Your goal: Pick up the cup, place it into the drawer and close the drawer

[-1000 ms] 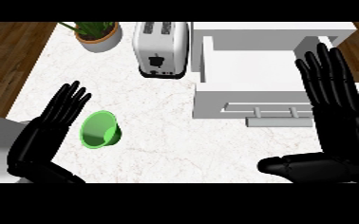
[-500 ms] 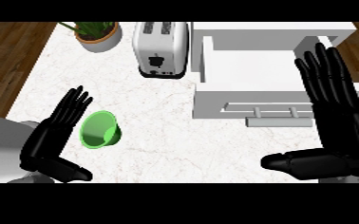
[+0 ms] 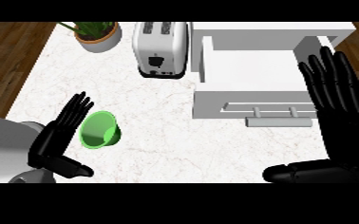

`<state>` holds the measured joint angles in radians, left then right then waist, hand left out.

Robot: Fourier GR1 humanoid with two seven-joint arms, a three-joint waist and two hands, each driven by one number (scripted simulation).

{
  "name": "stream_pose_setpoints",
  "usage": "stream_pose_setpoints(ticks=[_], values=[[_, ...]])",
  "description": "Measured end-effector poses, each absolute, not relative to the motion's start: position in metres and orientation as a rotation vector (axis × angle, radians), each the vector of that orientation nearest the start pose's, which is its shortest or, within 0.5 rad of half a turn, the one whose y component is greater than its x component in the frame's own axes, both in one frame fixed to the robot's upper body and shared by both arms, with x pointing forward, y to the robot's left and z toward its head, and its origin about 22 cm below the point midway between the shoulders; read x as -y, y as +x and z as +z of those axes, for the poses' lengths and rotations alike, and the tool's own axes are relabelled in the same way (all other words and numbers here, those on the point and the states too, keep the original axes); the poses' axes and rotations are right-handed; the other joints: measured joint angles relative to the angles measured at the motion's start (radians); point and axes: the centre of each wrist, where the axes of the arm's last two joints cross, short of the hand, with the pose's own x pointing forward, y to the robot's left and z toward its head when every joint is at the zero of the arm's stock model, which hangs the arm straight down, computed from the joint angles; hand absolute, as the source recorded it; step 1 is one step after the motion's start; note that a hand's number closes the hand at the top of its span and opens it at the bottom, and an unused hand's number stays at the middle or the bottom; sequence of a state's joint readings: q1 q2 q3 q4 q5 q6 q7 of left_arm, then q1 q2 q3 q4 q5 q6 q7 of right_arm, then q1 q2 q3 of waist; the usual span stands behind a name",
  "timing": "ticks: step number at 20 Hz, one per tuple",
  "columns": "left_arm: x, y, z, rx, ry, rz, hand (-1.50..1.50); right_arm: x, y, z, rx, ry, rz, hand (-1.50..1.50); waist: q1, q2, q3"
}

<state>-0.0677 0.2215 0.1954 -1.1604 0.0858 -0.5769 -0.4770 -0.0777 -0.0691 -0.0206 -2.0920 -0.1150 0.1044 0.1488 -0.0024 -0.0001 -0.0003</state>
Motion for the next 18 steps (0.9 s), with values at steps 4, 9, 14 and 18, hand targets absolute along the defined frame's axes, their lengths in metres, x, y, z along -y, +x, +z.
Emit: stream_pose_setpoints(ticks=[4,9,14,18], values=[[-0.333,0.248,-0.069,1.71,-0.309,-0.19,-1.5,0.236,0.223,0.138,2.011,0.143,0.129,-1.5,0.001,-0.002,0.003],[-0.341,0.256,-0.085,1.689,-0.268,-0.164,-1.5,0.239,0.224,0.138,2.0,0.148,0.126,-1.5,-0.001,0.0,0.002],[-0.342,0.255,-0.104,1.658,-0.237,-0.153,-1.5,0.235,0.226,0.133,2.005,0.155,0.138,-1.5,-0.002,0.001,0.0],[-0.344,0.257,-0.111,1.641,-0.221,-0.158,-1.5,0.237,0.222,0.139,2.002,0.156,0.137,-1.5,-0.004,0.001,0.0]])
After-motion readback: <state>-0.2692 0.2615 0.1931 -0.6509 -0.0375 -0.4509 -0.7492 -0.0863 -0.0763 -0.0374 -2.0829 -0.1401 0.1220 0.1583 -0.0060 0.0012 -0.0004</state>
